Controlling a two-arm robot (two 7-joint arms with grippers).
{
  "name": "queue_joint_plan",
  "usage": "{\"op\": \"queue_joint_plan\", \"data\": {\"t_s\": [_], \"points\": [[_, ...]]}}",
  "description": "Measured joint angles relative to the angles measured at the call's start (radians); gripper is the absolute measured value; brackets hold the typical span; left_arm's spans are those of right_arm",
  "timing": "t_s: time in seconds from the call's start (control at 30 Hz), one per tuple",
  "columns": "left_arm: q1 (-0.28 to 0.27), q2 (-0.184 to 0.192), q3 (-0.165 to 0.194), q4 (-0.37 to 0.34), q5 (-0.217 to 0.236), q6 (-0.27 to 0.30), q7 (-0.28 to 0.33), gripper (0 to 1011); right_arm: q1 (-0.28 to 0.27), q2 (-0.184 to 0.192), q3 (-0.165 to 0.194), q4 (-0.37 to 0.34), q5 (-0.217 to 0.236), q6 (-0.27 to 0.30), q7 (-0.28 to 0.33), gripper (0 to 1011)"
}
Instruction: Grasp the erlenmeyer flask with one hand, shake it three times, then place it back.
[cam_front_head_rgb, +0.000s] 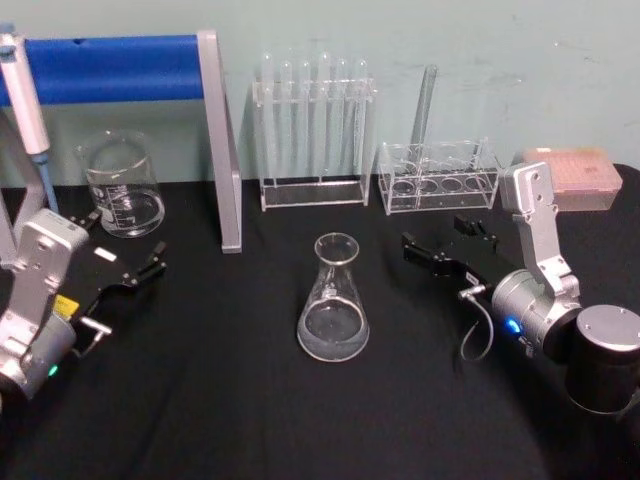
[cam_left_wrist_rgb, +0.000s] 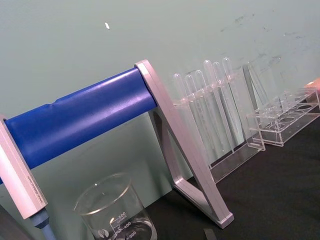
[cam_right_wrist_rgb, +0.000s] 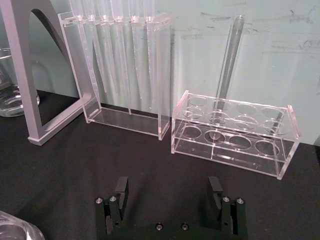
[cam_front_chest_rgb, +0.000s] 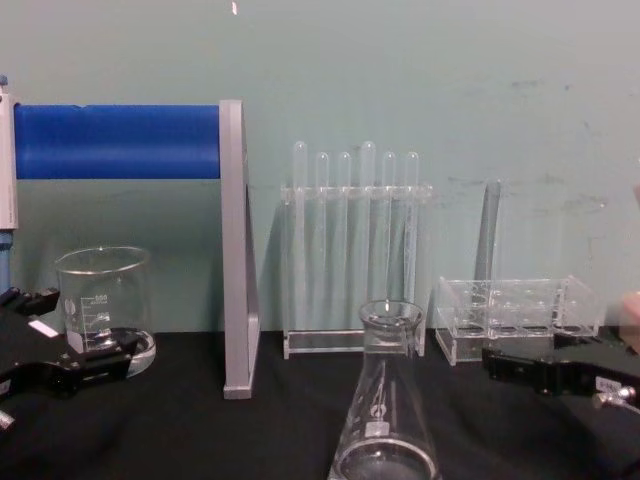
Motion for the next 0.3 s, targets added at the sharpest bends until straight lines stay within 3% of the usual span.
{"op": "queue_joint_plan", "data": {"t_s": [0.3], "points": [[0.0, 0.0, 0.0, 0.0, 0.0, 0.0, 0.0, 1001, 0.0, 0.0, 0.0, 0.0, 0.0, 0.0, 0.0, 1000]]}}
